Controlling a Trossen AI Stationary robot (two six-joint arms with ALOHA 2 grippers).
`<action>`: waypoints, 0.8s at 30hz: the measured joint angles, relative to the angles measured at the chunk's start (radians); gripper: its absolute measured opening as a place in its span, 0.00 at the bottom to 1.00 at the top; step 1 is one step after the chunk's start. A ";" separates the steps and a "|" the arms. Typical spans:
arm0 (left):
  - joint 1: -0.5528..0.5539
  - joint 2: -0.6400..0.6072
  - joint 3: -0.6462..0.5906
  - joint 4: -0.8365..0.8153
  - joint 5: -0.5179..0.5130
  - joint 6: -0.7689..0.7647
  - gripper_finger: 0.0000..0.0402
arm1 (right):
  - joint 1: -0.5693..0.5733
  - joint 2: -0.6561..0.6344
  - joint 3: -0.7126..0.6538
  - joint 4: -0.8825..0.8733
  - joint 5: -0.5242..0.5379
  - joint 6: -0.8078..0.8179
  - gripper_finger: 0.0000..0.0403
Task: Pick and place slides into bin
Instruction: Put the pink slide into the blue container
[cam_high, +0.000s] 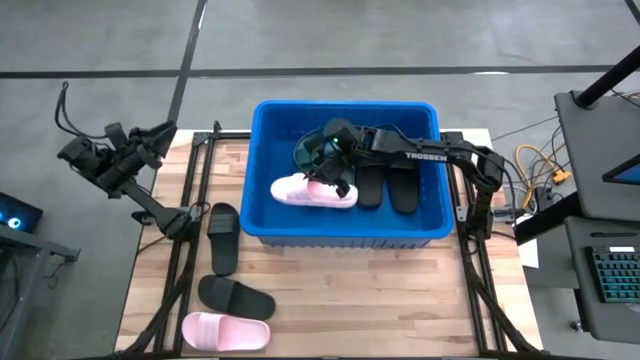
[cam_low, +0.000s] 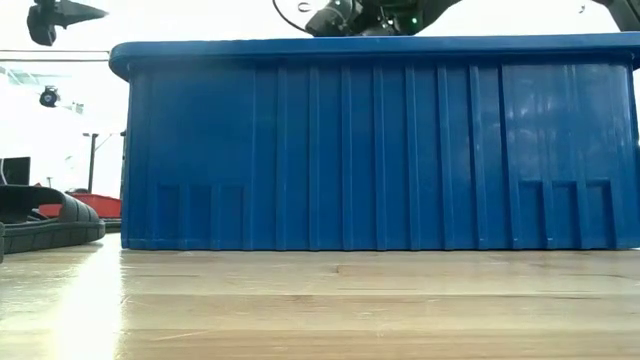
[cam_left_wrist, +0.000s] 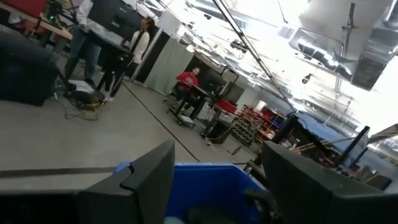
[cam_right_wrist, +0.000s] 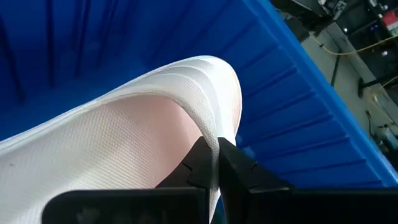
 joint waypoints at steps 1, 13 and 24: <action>0.000 0.001 0.001 0.006 -0.001 0.000 0.56 | 0.001 0.000 -0.014 0.018 0.000 -0.002 0.02; 0.000 0.003 0.002 0.008 0.001 -0.001 0.56 | 0.040 0.000 -0.059 0.077 0.002 -0.050 0.02; 0.000 0.003 0.000 0.008 0.000 -0.003 0.56 | 0.060 0.059 -0.116 0.140 0.034 -0.208 0.02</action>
